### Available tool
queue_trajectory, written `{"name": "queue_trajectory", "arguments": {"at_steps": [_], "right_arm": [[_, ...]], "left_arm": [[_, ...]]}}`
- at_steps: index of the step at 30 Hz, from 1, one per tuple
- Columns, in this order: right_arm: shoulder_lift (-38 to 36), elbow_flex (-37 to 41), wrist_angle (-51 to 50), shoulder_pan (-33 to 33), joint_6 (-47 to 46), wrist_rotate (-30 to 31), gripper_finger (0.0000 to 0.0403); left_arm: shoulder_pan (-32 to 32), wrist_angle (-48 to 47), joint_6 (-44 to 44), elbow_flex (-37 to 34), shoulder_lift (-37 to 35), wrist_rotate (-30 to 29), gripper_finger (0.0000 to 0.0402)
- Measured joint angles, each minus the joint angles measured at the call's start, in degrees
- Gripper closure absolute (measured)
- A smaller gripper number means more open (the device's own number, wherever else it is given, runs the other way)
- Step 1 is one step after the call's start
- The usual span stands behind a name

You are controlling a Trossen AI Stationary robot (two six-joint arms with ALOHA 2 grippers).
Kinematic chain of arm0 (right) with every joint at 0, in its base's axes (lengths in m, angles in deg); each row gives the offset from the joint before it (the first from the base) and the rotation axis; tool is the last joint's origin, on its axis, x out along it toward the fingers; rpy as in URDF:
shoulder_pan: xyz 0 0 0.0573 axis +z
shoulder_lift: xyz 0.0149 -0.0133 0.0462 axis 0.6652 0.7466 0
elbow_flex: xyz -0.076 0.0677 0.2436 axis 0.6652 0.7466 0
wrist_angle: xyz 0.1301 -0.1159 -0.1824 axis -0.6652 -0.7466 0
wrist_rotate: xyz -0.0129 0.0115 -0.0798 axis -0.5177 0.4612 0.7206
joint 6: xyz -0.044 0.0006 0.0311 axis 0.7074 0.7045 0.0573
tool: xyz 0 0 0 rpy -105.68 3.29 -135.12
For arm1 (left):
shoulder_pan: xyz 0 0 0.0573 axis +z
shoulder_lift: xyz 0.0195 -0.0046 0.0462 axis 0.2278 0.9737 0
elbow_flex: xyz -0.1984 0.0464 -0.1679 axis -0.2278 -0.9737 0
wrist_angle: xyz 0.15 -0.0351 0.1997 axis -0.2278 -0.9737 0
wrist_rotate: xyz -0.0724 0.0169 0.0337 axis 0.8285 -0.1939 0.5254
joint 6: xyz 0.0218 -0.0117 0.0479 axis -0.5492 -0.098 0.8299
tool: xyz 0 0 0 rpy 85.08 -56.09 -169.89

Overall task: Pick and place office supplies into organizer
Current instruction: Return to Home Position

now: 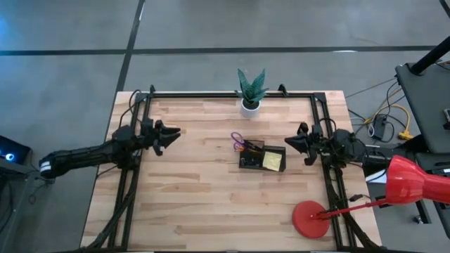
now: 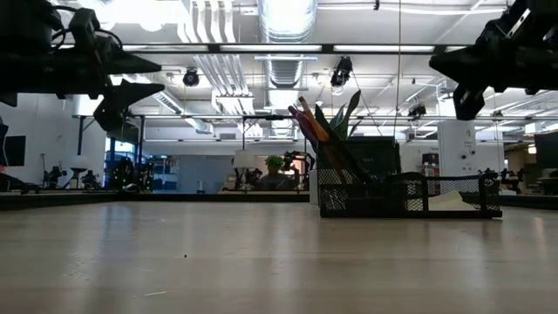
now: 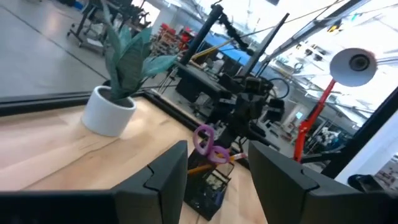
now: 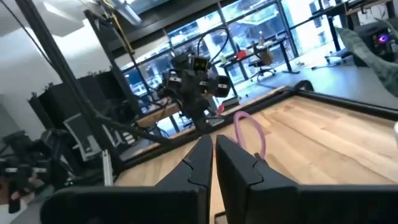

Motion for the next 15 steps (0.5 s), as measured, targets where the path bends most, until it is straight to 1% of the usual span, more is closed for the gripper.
{"name": "queue_trajectory", "arguments": {"at_steps": [1, 4, 8, 15], "right_arm": [[-0.02, 0.0, -0.24, -0.82, 0.32, -0.91, 0.039], [-0.02, -0.02, -2.95, -2.04, 0.41, -1.05, 0.039], [0.1, -0.02, -7.08, -2.05, -0.3, -0.94, 0.039], [1.37, -0.02, -7.64, -2.05, 0.79, -0.81, 0.039]], "left_arm": [[0.1, -0.04, -0.04, 0.0, 0.44, 0.0, 0.0246], [0.09, -0.03, -0.02, 0.0, 1.3, 0.02, 0.0246], [0.06, 0.0, -0.02, 0.0, 2.32, 0.04, 0.0246], [0.06, 0.15, -0.02, -0.02, 3.53, 0.07, 0.0246]]}}
